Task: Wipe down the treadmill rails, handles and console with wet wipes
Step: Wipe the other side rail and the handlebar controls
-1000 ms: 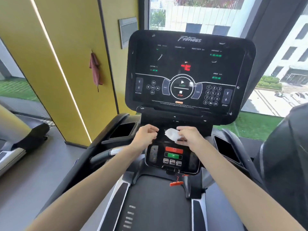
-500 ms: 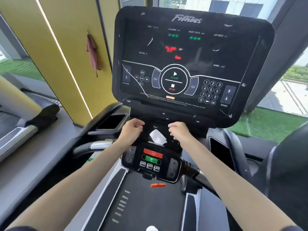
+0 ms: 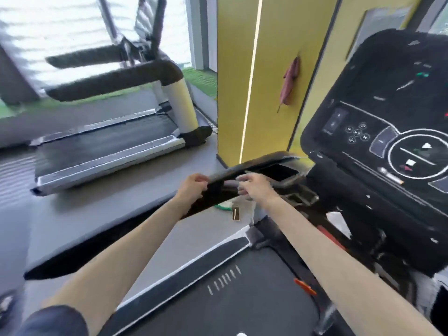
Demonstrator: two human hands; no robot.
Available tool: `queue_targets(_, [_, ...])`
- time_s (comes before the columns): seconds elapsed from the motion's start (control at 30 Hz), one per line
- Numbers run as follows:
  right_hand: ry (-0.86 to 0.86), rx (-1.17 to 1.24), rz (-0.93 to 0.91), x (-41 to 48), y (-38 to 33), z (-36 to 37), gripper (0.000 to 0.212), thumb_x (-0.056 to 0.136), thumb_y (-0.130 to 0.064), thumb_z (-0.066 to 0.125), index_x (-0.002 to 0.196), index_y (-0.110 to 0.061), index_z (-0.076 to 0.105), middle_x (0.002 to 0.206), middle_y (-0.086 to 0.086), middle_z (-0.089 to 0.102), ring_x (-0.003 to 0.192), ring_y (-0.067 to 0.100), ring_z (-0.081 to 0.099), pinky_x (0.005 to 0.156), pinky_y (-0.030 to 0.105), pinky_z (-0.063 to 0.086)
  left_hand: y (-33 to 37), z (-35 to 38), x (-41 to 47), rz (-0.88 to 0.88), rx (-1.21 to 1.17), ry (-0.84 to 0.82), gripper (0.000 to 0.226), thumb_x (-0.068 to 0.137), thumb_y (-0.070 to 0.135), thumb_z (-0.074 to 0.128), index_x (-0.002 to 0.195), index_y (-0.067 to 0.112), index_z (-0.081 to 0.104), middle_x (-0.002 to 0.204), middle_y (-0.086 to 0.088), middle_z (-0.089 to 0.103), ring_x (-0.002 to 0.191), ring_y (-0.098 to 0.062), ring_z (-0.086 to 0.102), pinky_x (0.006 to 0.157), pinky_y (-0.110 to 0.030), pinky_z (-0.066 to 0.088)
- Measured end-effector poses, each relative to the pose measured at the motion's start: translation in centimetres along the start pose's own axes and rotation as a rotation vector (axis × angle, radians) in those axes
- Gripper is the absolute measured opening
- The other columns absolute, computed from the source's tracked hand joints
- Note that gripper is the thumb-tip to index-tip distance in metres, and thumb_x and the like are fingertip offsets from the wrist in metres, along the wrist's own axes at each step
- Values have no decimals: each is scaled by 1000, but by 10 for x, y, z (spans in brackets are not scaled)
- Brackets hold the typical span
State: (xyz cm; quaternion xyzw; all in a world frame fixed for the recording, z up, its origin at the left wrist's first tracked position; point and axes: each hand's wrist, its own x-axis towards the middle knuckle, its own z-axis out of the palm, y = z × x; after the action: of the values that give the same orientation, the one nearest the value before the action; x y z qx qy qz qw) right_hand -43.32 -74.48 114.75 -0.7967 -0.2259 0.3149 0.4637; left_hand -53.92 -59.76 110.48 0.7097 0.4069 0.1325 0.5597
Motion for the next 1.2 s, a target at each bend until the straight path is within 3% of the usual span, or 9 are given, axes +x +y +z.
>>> queue_targets(0.2, [-285,-124,-35,-4,-41,176,25,90,1,45,109,5,60,86,15,59,81,23,55,70,32,45,-102,-173,-42,-125,-56,183,24,91,1,49,84,21,60,89,-6,60,84,-19,58,59,-21,45])
queue_targets(0.27, [-400,-161,-57,-15,-59,251,24,92,0,43,108,-6,60,85,8,58,80,17,55,77,33,51,-144,-238,-67,-177,-79,281,22,92,-1,47,89,15,61,86,-8,59,74,-15,57,58,-21,46])
queue_targets(0.37, [-539,-233,-121,-34,-78,366,28,90,-2,46,113,-6,62,90,6,60,87,19,59,82,31,49,-205,-336,-108,-253,-101,420,21,91,-1,47,100,10,62,80,-3,57,73,-14,54,61,-25,43])
queue_targets(0.53, [-624,-320,-194,-66,-82,512,34,87,-7,45,114,-9,66,97,3,60,99,23,59,93,35,50,-289,-455,-148,-390,-96,514,20,90,4,50,84,20,62,84,-5,60,73,-13,58,60,-25,44])
queue_targets(0.7, [-616,-356,-124,-56,-84,584,36,89,-2,42,118,-3,63,99,3,56,93,17,53,80,23,42,-323,-500,-132,-452,-77,431,17,91,4,49,94,14,63,82,-5,59,74,-15,58,57,-23,42])
queue_targets(0.9, [-589,-279,40,2,-91,650,35,88,0,44,119,1,61,98,6,56,93,20,55,75,28,42,-334,-547,-62,-416,17,268,16,95,7,47,104,11,60,86,-5,58,83,-20,54,61,-22,42])
queue_targets(1.07, [-542,-251,211,39,-108,709,35,81,5,41,110,22,51,71,7,45,74,19,42,61,29,29,-347,-608,-9,-448,71,160,17,95,7,48,106,8,61,87,-7,58,83,-19,56,59,-22,40])
queue_targets(1.2, [-545,-272,241,57,-131,747,44,70,-2,44,106,23,48,71,8,40,73,18,40,63,32,24,-368,-659,20,-500,85,140,16,95,9,47,104,11,60,95,-7,58,79,-14,57,60,-21,41])
